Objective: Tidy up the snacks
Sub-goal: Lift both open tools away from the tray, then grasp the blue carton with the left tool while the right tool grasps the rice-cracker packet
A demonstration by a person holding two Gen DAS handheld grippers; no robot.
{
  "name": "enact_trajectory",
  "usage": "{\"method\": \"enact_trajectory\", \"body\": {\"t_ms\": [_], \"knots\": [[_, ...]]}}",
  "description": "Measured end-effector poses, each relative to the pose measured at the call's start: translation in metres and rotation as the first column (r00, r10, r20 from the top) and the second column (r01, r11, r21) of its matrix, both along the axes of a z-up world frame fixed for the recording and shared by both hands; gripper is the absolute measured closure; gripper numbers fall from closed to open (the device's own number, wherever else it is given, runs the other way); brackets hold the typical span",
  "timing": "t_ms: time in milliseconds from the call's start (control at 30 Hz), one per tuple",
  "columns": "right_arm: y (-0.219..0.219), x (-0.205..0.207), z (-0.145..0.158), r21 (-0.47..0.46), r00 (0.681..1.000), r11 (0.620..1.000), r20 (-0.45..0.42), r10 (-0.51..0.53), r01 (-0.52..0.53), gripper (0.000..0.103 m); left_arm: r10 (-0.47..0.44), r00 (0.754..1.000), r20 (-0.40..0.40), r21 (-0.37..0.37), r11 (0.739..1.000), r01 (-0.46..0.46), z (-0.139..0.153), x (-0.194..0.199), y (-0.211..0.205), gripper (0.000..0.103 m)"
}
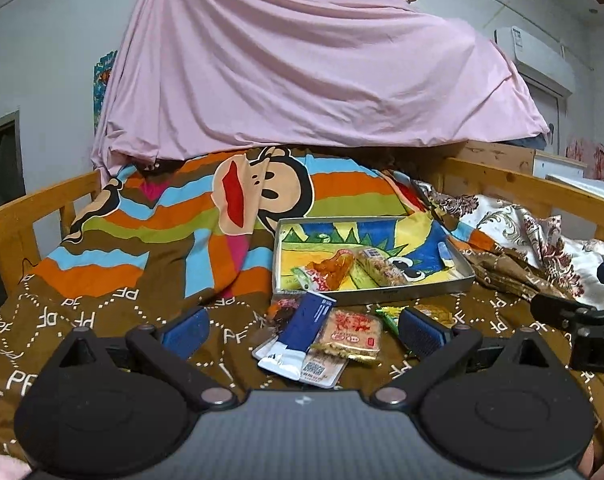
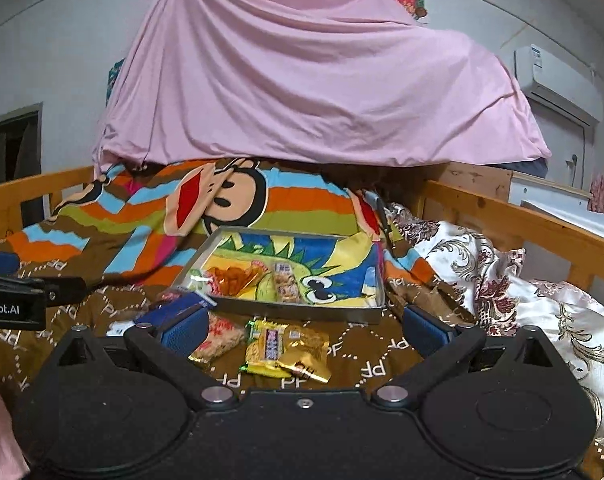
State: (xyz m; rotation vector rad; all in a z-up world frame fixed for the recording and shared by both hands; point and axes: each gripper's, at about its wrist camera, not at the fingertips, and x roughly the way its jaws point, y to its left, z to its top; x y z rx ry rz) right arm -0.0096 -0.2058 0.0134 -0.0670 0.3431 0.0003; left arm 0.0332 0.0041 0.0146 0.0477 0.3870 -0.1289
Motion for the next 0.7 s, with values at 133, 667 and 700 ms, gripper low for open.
{"method": "enact_trajectory", "body": {"t_ms": [133, 667, 700], "knots": [[0.009, 0.0, -0.003, -0.031, 1.0, 0.999, -0.015, 0.024, -0.024, 0.001, 0.015, 1.0, -0.01, -0.01, 1.0, -0.015, 0.0, 0.001, 0.005, 0.0], [0.011, 0.007, -0.007, -0.031, 0.998, 0.999, -0.055, 0.028, -0.03, 0.001, 0.064, 0.987, -0.15, -0.021, 0.997, -0.068, -0.002, 0.027, 0.016, 0.0], [0.011, 0.008, -0.008, -0.03, 0.998, 0.999, -0.06, 0.028, -0.029, 0.001, 0.06, 0.984, -0.167, -0.023, 0.998, -0.065, -0.002, 0.031, 0.017, 0.0]]}}
